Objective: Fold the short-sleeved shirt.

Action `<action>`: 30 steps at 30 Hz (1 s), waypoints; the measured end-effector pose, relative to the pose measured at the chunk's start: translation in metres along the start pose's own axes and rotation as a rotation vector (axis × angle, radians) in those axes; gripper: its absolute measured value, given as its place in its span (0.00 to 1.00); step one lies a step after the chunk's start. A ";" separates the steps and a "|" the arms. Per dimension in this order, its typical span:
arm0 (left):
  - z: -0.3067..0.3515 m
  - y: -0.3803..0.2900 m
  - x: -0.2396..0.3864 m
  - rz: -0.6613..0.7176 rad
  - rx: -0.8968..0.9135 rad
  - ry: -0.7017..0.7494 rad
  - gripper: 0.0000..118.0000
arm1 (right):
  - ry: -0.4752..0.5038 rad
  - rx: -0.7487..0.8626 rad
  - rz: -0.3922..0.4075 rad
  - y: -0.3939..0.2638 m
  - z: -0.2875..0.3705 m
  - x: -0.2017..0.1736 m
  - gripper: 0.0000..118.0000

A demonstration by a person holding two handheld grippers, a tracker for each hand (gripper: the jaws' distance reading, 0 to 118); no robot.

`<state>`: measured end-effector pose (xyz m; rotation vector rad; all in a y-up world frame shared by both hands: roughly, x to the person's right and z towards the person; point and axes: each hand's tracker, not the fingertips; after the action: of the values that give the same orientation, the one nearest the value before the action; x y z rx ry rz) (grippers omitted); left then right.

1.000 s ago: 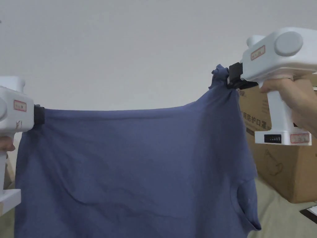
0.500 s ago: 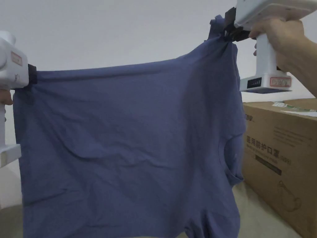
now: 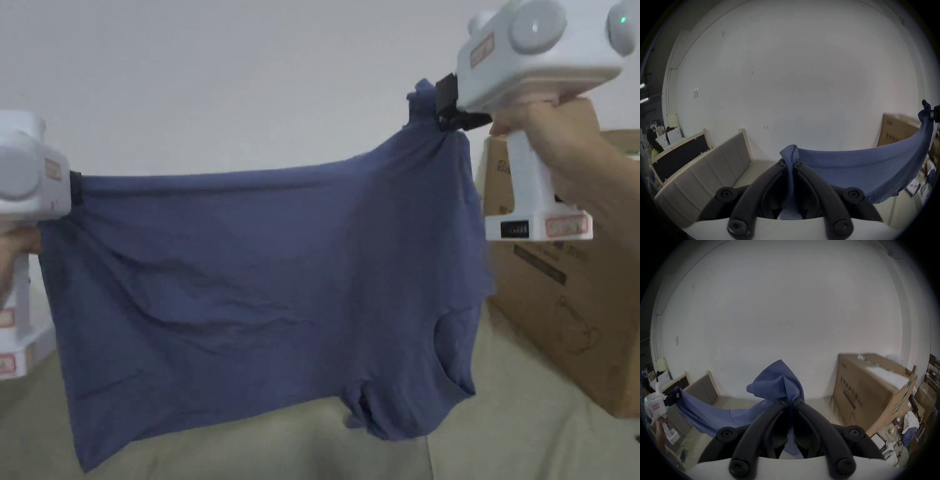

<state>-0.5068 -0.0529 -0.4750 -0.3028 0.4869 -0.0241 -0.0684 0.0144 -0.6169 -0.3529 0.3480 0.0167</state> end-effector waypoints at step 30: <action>0.226 -0.421 -0.076 0.031 -0.540 -0.068 0.03 | 0.091 -0.525 -0.206 -0.503 0.228 -0.016 0.04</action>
<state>-0.4489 -0.3842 -0.1275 -0.8226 0.4245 0.1501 0.0301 -0.3797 -0.2420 -0.9097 0.3938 -0.1118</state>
